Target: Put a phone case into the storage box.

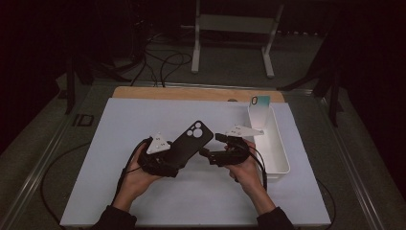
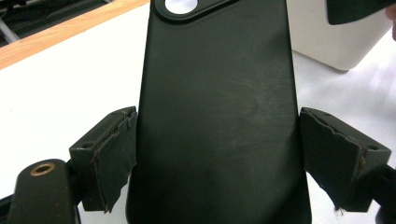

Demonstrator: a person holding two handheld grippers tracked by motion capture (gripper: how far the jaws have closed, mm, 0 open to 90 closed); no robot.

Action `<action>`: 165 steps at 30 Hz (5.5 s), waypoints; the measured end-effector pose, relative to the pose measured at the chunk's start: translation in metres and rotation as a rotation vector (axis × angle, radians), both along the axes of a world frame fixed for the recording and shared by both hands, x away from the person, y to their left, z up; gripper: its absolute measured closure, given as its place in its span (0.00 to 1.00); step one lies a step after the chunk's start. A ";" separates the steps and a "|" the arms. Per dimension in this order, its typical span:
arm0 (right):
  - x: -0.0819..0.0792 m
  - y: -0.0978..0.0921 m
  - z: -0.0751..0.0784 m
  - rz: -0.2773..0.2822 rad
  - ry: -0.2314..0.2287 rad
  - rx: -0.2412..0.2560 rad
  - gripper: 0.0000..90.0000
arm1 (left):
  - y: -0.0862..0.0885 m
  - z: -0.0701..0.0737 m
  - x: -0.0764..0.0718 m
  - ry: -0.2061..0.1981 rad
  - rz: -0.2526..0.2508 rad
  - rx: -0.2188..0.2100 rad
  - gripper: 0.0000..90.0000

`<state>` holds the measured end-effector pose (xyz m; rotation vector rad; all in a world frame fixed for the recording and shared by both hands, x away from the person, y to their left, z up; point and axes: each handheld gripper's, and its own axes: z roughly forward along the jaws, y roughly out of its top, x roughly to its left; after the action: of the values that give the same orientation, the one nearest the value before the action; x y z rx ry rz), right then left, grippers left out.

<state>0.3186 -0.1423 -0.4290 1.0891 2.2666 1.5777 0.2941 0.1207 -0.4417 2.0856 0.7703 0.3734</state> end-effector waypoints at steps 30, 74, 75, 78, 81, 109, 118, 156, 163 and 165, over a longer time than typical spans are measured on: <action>-0.004 0.023 0.004 0.121 0.079 0.122 0.95 | -0.027 -0.004 -0.010 -0.064 -0.019 0.058 0.20; -0.007 0.006 0.017 0.235 0.024 0.151 0.95 | -0.013 -0.004 0.000 0.083 -0.108 -0.121 0.05; -0.007 0.006 0.017 0.246 0.025 0.157 0.95 | -0.014 -0.005 0.000 0.084 -0.117 -0.126 0.06; -0.009 0.008 0.017 0.284 0.025 0.166 0.95 | -0.014 -0.005 -0.001 0.085 -0.150 -0.146 0.12; -0.009 0.008 0.018 0.307 0.023 0.191 0.95 | -0.013 -0.005 -0.002 0.089 -0.169 -0.155 0.19; -0.007 0.001 0.021 0.290 -0.042 0.103 0.49 | -0.011 -0.009 -0.004 0.099 -0.282 -0.197 0.89; -0.007 0.006 0.020 0.196 -0.031 0.021 0.18 | -0.008 -0.006 -0.005 0.071 -0.245 -0.196 0.89; -0.005 0.020 0.044 -0.020 0.005 0.122 0.13 | -0.016 -0.012 -0.006 0.059 -0.187 -0.150 0.90; -0.004 0.023 0.044 -0.027 -0.007 0.112 0.13 | -0.018 -0.012 -0.006 0.074 -0.197 -0.164 0.90; -0.005 0.023 0.043 -0.027 -0.009 0.115 0.13 | -0.019 -0.012 -0.006 0.076 -0.197 -0.162 0.89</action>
<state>0.3140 -0.1189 -0.3855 1.1327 2.1696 1.7174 0.2879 0.1020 -0.4541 2.0094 0.6106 0.1199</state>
